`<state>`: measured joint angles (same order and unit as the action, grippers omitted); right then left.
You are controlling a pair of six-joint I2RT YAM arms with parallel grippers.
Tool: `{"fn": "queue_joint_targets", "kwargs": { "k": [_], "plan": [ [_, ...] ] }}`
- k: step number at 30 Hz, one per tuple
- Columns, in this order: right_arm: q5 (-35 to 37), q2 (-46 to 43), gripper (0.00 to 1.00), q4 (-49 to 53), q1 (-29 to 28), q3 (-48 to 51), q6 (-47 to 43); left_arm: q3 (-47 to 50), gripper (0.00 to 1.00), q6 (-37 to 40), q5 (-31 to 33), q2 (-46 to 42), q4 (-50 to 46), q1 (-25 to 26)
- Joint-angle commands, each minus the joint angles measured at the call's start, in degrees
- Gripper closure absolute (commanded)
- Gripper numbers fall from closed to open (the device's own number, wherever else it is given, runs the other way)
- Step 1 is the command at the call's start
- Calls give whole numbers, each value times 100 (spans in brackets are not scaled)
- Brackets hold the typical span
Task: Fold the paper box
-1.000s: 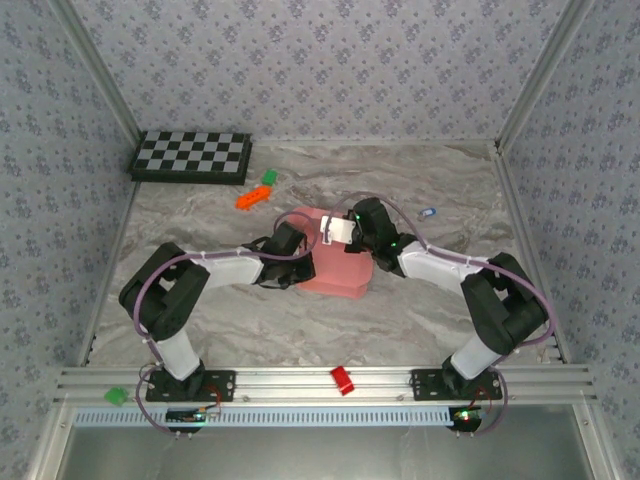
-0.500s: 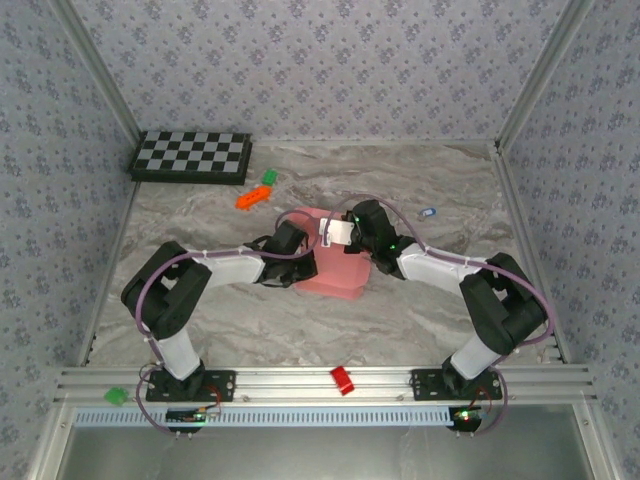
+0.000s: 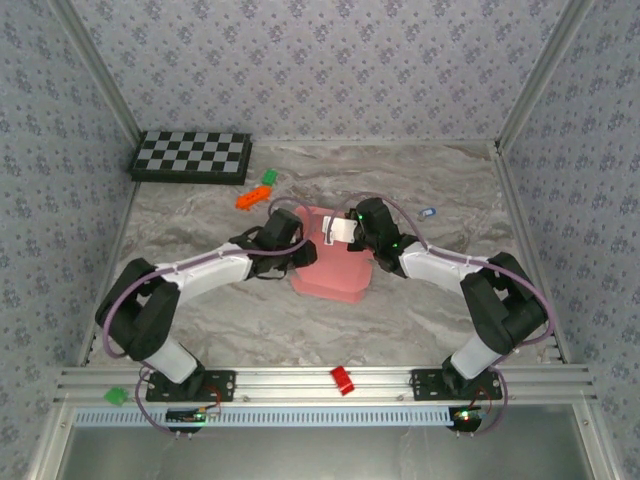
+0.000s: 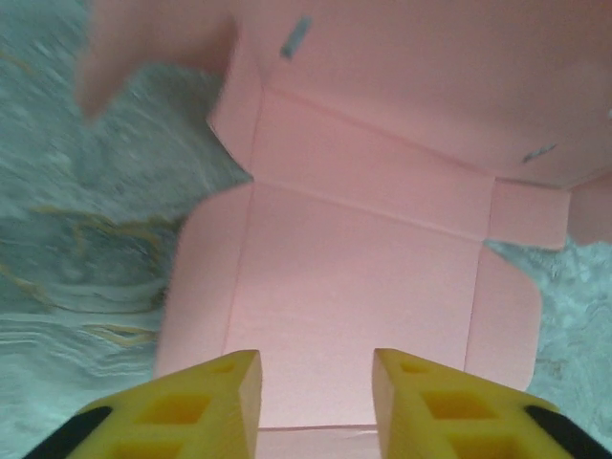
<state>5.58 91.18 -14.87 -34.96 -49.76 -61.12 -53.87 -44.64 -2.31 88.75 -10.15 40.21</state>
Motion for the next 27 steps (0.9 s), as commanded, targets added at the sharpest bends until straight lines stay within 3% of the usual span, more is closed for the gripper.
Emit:
{"fn": "queue_joint_targets", "kwargs": {
  "k": [1, 7, 13, 27],
  "plan": [
    [-51, 62, 100, -60, 24, -79, -104, -265, 61, 357, 601, -275, -795, -347],
    [-20, 52, 100, -186, -2, -22, -120, -416, 55, 683, 618, -354, -990, -1164],
    [36, 58, 100, -306, -59, 62, -160, -751, 51, 1065, 275, 156, -973, -1762],
    [77, 130, 100, -306, -72, -32, -186, -1798, 50, 1935, -889, 1427, -1227, -1917]
  ]
}}
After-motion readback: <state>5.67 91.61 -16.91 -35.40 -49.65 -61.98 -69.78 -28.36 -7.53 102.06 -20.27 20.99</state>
